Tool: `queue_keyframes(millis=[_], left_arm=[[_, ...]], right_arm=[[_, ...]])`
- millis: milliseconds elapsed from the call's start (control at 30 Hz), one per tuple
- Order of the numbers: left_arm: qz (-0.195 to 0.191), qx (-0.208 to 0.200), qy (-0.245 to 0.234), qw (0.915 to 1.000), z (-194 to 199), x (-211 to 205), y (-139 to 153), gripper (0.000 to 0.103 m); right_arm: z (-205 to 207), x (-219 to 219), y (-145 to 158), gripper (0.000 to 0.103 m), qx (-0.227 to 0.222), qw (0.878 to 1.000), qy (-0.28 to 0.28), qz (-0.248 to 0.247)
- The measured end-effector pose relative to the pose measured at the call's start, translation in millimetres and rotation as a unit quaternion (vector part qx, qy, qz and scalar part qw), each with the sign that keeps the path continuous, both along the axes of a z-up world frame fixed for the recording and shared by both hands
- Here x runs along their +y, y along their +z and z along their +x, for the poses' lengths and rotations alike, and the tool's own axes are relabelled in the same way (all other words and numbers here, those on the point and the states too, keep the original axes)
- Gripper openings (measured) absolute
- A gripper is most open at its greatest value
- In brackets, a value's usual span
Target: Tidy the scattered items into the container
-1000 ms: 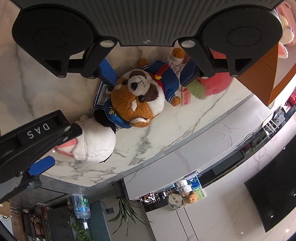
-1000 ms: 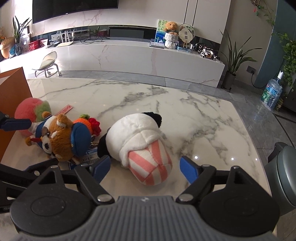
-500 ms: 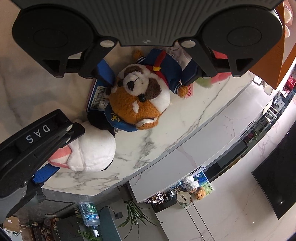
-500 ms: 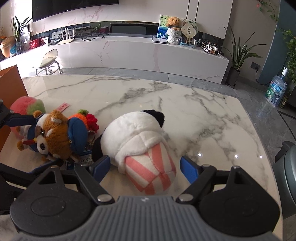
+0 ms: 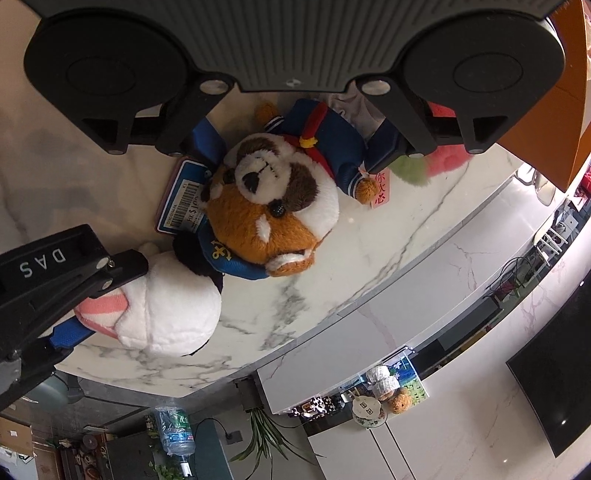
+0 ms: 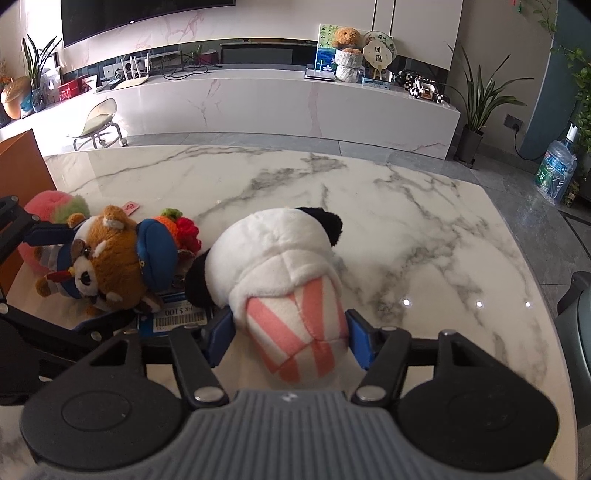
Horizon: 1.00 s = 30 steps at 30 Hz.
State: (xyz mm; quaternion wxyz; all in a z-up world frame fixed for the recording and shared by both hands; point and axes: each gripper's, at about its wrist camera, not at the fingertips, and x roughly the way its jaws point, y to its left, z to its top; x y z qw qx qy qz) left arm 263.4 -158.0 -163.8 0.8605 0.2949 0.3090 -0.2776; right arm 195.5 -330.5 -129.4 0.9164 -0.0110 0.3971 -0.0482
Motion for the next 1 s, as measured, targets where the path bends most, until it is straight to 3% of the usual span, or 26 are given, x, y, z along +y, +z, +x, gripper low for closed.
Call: queue_keyframes(millis=[467,1000], left_arm=[[-0.053,0.051,0.032,0.9968,-32.1,27.9,26.3,0.082],[-0.117,0.027,0.080,0.9895,-88.9,76.4,96.0,0.080]], right_arm=[[-42.6,16.1,12.9,0.062,-0.002,1.000,0.002,0.008],[-104.8,48.6,70.8,0.061,-0.050,0.999,0.022,0.004]])
